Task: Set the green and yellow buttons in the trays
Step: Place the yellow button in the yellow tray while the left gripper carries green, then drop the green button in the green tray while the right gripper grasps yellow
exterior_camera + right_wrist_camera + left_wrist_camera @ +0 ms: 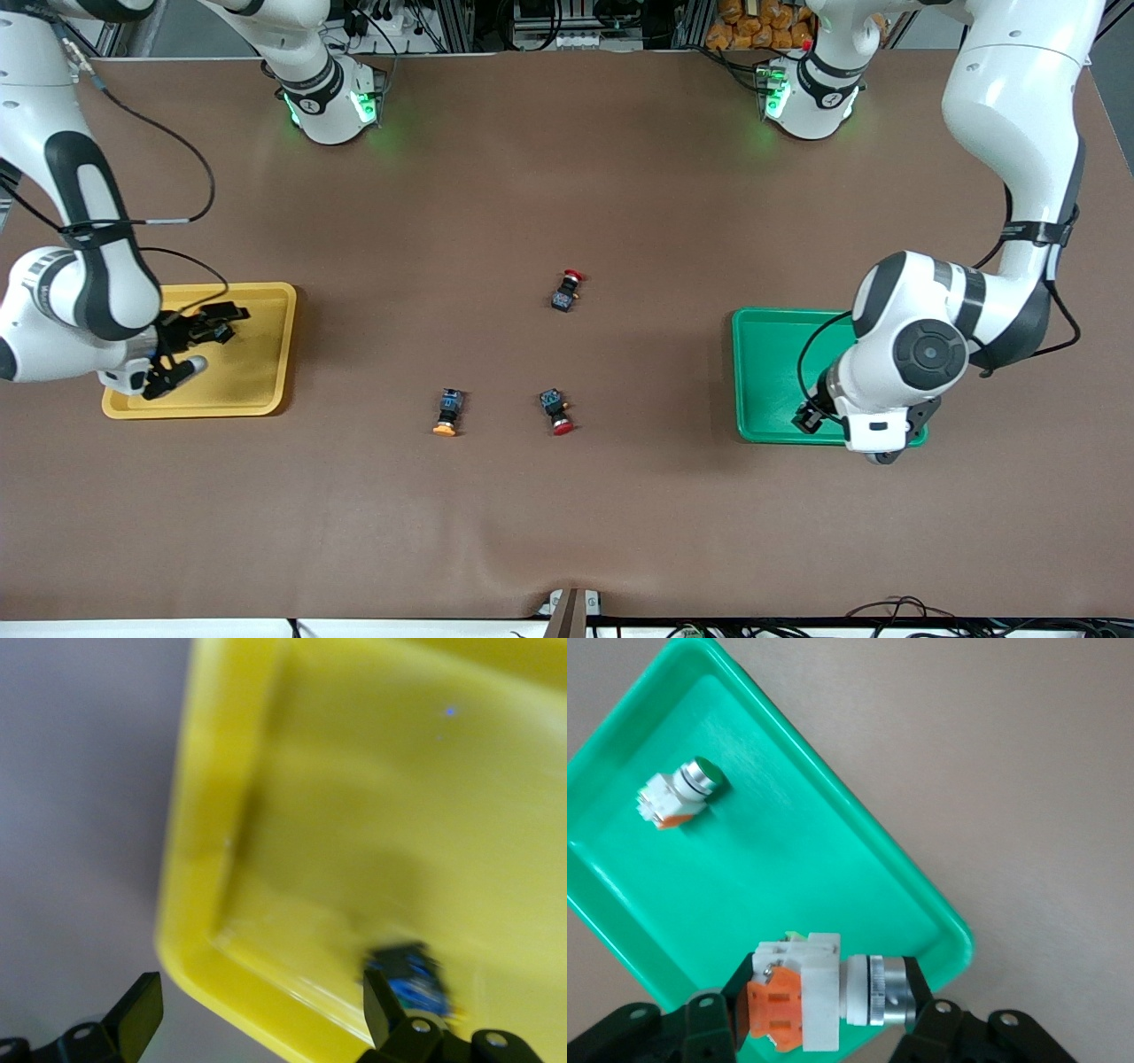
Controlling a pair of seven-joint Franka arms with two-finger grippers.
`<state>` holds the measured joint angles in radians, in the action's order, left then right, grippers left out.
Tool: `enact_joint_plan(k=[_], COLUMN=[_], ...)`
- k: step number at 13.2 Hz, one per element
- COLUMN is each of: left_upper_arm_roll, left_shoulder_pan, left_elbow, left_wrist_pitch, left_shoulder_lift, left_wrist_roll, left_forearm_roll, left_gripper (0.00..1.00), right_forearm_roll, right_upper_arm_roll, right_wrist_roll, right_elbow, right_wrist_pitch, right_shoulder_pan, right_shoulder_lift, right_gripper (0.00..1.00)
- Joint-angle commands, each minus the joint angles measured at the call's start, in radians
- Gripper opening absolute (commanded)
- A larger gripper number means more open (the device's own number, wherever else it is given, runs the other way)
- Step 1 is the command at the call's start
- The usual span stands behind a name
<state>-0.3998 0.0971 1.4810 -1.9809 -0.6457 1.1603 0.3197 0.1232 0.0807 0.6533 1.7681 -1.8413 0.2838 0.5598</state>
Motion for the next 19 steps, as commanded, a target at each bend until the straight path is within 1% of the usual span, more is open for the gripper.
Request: enact_joint_plan(k=[1, 2, 3, 4, 5, 6, 7, 8, 9, 11, 12, 14, 17, 18, 19], left_upper_arm_roll=[-0.007, -0.007, -0.004, 0.001, 0.001, 0.001, 0.001, -0.001, -0.002, -0.007, -0.011, -0.051, -0.063, -0.063, -0.063], left_shoulder_pan=[0.038, 0.039, 0.042, 0.046, 0.067, 0.087, 0.093, 0.11, 0.115, 0.115, 0.116, 0.116, 0.118, 0.122, 0.122], left_elbow=[0.041, 0.054, 0.067, 0.076, 0.087, 0.1, 0.105, 0.108, 0.108, 0.105, 0.104, 0.099, 0.072, 0.055, 0.029], left_wrist_pitch=[-0.007, -0.013, -0.015, -0.015, -0.015, -0.016, -0.016, -0.016, -0.016, -0.009, -0.003, 0.042, 0.138, 0.172, 0.194], left_shoulder_lift=[-0.012, -0.015, -0.018, -0.026, -0.031, -0.035, -0.04, -0.046, -0.042, -0.016, 0.016, 0.098, 0.225, 0.254, 0.273], left_wrist_roll=[-0.056, -0.056, -0.057, -0.06, -0.062, -0.067, -0.094, -0.143, -0.169, -0.176, -0.176, -0.218, -0.336, -0.393, -0.463], left_forearm_roll=[-0.013, -0.013, -0.013, -0.004, 0.001, 0.001, 0.001, -0.001, -0.002, -0.008, -0.016, -0.059, -0.092, -0.131, -0.183], left_gripper=[0.0, 0.0, 0.0, 0.0, 0.04, 0.12, 0.32, 0.99, 1.0, 1.0, 1.0, 1.0, 1.0, 1.0, 1.0], right_forearm_roll=[0.076, 0.101, 0.108, 0.108, 0.108, 0.11, 0.108, 0.108, 0.108, 0.107, 0.107, 0.105, 0.093, 0.095, 0.105], right_upper_arm_roll=[-0.007, -0.007, 0.001, 0.014, 0.031, 0.05, 0.057, 0.057, 0.059, 0.059, 0.057, 0.057, 0.057, 0.056, 0.057], right_wrist_roll=[-0.131, -0.17, -0.199, -0.213, -0.231, -0.276, -0.312, -0.314, -0.316, -0.314, -0.314, -0.317, -0.308, -0.314, -0.32], right_elbow=[0.01, 0.01, 0.007, -0.019, -0.047, -0.073, -0.093, -0.101, -0.114, -0.169, -0.205, -0.24, -0.245, -0.237, -0.24], right_wrist_pitch=[0.019, 0.019, 0.013, 0.011, 0.01, 0.002, -0.025, -0.076, -0.132, -0.22, -0.246, -0.338, -0.47, -0.499, -0.501], right_shoulder_pan=[-0.116, -0.153, -0.201, -0.233, -0.257, -0.288, -0.322, -0.356, -0.385, -0.445, -0.471, -0.523, -0.558, -0.56, -0.555], right_shoulder_lift=[-0.052, -0.069, -0.086, -0.09, -0.09, -0.087, -0.084, -0.083, -0.074, -0.019, 0.021, 0.086, 0.143, 0.143, 0.143], right_gripper=[1.0, 1.0, 1.0, 1.0, 1.0, 1.0, 1.0, 1.0, 1.0, 1.0, 1.0, 1.0, 1.0, 1.0, 1.0])
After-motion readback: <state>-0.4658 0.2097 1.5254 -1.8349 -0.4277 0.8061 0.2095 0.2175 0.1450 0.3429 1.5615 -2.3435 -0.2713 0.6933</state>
